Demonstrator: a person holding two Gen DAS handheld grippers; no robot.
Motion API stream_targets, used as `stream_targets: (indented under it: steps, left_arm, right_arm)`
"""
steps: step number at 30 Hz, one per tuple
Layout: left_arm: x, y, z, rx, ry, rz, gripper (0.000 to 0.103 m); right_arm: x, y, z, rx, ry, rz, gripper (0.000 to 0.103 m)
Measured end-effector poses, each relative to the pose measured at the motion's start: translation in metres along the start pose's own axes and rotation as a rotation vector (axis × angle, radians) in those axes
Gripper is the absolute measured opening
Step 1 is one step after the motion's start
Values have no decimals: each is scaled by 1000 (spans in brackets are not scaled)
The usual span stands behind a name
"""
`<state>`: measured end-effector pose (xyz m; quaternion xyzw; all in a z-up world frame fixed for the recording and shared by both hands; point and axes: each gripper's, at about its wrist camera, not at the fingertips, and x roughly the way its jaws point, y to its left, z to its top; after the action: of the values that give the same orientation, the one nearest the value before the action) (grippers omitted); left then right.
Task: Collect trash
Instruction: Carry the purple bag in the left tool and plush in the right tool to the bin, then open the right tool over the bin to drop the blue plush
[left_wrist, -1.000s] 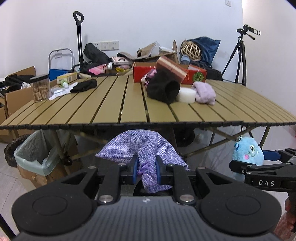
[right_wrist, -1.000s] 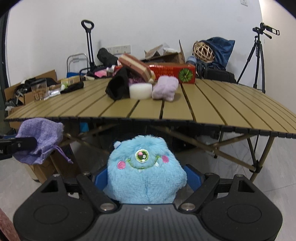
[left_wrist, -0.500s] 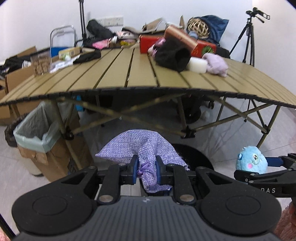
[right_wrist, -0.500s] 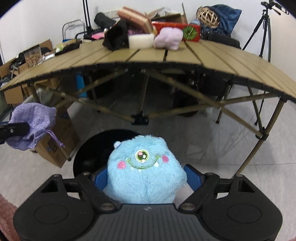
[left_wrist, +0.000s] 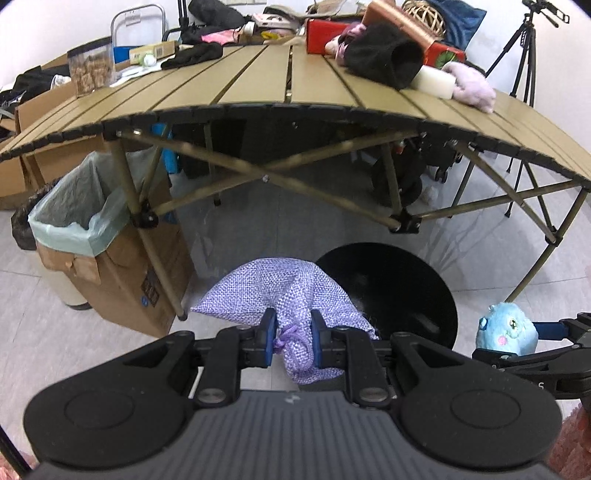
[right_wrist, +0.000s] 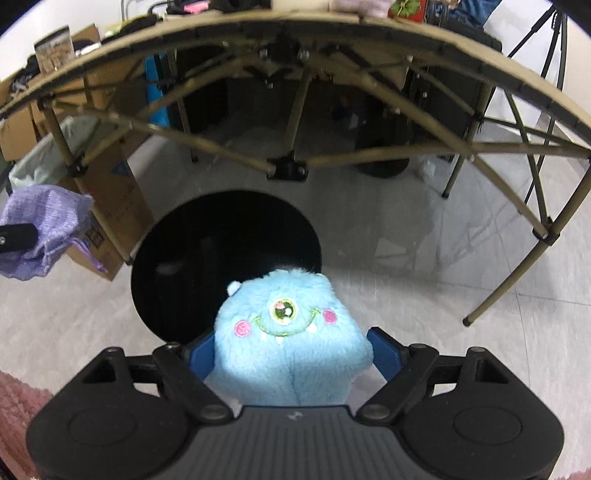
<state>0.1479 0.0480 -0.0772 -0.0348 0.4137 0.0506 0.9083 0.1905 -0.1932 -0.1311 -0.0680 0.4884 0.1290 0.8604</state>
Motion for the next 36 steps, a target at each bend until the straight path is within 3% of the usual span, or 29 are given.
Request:
stream_targets:
  steps: [11, 36]
  left_arm:
    - [14, 5, -2, -13, 51, 6, 19]
    - [28, 14, -2, -42, 92, 7, 19]
  right_arm:
    - [16, 4, 5, 3, 43, 15, 83]
    - [41, 39, 42, -51, -10, 94, 83]
